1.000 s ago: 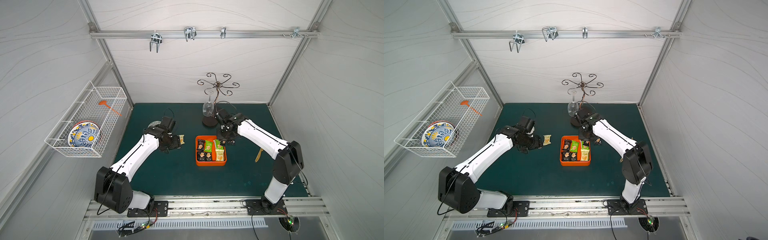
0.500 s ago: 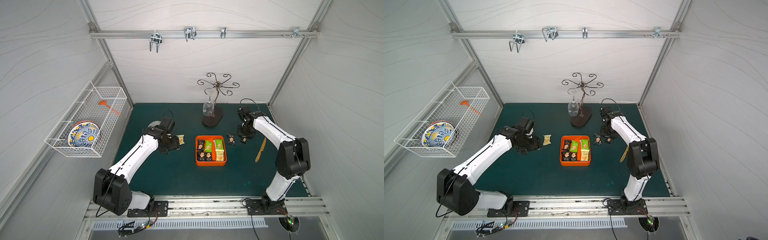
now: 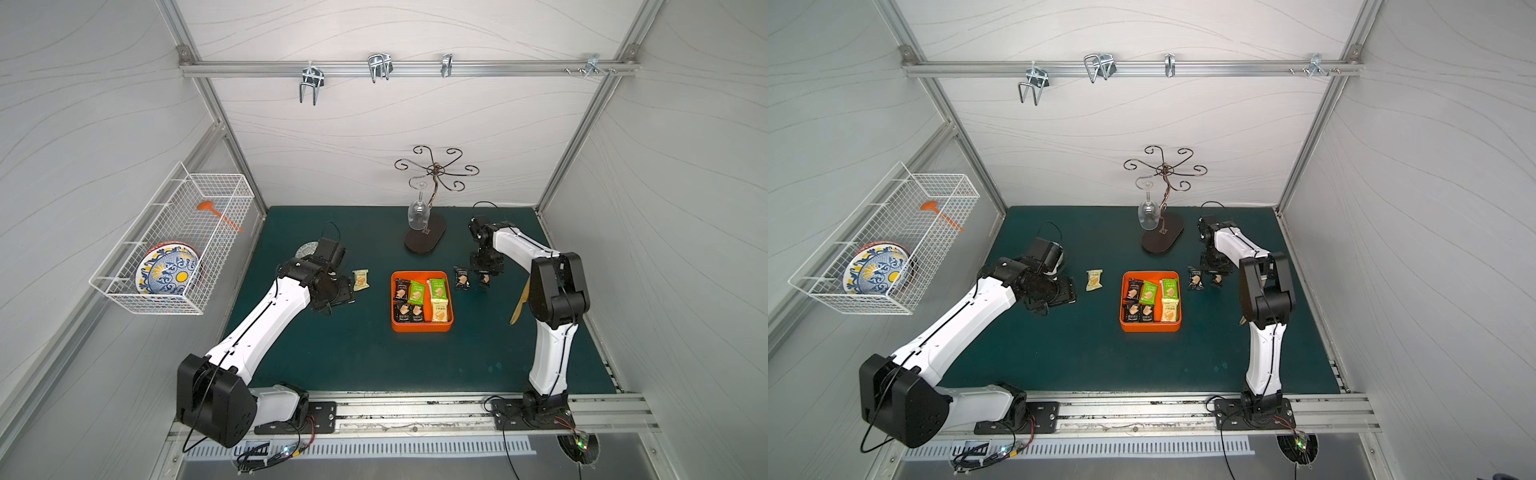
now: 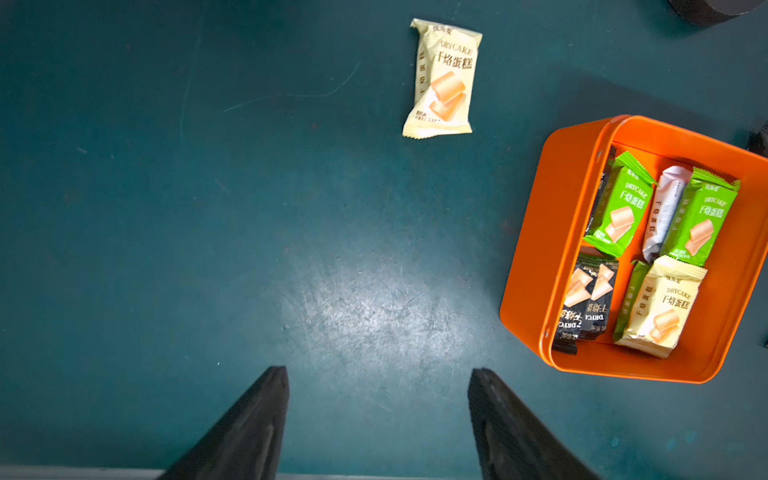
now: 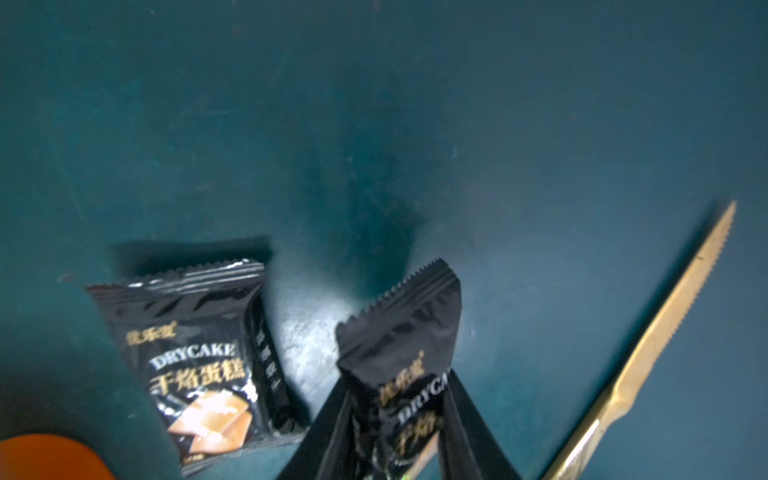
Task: Take the cookies out of the storage box
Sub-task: Place the cookie at the center of the board.
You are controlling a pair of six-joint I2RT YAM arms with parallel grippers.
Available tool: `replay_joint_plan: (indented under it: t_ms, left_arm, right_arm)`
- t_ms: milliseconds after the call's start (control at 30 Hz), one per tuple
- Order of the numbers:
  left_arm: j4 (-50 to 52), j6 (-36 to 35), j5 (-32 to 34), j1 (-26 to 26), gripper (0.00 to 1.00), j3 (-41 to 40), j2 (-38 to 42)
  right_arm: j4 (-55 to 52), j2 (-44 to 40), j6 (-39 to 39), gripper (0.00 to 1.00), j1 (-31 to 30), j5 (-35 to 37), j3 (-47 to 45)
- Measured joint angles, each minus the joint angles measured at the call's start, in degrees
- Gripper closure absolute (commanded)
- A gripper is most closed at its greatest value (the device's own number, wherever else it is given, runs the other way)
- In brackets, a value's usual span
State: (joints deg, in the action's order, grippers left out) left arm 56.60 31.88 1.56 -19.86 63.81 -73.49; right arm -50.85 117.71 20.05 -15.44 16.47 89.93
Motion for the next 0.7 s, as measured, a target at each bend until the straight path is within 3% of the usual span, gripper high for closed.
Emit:
replay_joint_plan:
  t_ms: [233, 567, 700]
  left_arm:
    - [0.66, 1.16, 1.09, 0.0, 0.27, -1.99, 2.01]
    - [0.7, 1.36, 1.25, 0.0, 0.27, -2.03, 1.99]
    - [0.55, 1.27, 1.22, 0.0, 0.27, -2.03, 1.75]
  right_arm:
    - [1.2, 1.86, -0.46, 0.64, 0.0, -0.07, 0.09]
    - [1.46, 2.14, -0.48, 0.46, 0.0, -1.2, 0.11]
    - [1.29, 0.35, -0.2, 0.43, -0.04, -2.21, 0.09]
